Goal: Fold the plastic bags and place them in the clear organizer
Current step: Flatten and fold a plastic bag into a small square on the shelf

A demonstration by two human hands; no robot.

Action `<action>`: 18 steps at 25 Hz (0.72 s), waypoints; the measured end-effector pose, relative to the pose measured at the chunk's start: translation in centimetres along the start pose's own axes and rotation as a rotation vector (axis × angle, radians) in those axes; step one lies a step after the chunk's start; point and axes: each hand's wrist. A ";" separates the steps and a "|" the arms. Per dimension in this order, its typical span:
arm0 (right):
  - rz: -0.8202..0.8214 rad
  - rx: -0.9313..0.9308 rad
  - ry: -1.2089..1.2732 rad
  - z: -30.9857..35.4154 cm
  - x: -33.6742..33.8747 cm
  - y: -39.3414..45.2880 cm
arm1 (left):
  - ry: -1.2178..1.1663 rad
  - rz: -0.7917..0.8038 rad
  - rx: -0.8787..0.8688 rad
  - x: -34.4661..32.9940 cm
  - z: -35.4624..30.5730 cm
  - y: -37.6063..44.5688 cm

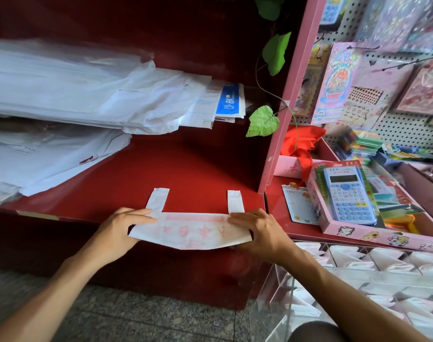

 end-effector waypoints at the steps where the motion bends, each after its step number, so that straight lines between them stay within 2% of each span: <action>1: -0.052 0.017 0.063 -0.5 -0.1 0.0 | -0.031 -0.017 0.029 0.1 0.1 -0.1; 4: -0.075 -0.017 0.127 -1.1 -0.2 0.1 | -0.087 -0.059 0.080 0.6 -0.5 -0.3; 8: -0.135 -0.156 0.356 -0.4 0.7 0.5 | -0.266 -0.089 0.158 1.6 -2.0 -0.1; 11: -0.182 -0.278 0.571 0.3 0.8 1.4 | -0.442 -0.134 0.321 1.7 -3.2 0.5; 14: -0.254 -0.484 0.551 0.4 0.3 2.5 | -0.447 -0.162 0.457 1.2 -3.7 1.1; 16: -0.241 -0.544 0.508 0.1 0.2 2.9 | -0.443 -0.063 0.438 1.6 -3.5 1.1; 18: -0.114 -0.484 0.476 -0.3 0.4 2.8 | -0.347 0.116 0.312 2.2 -3.0 0.8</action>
Point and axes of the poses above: each hand's wrist, its own y-axis towards the middle knuckle, its own x-axis out of the back of the hand, z = x × y, and after that the axes turned 2 degrees about z, right-handed
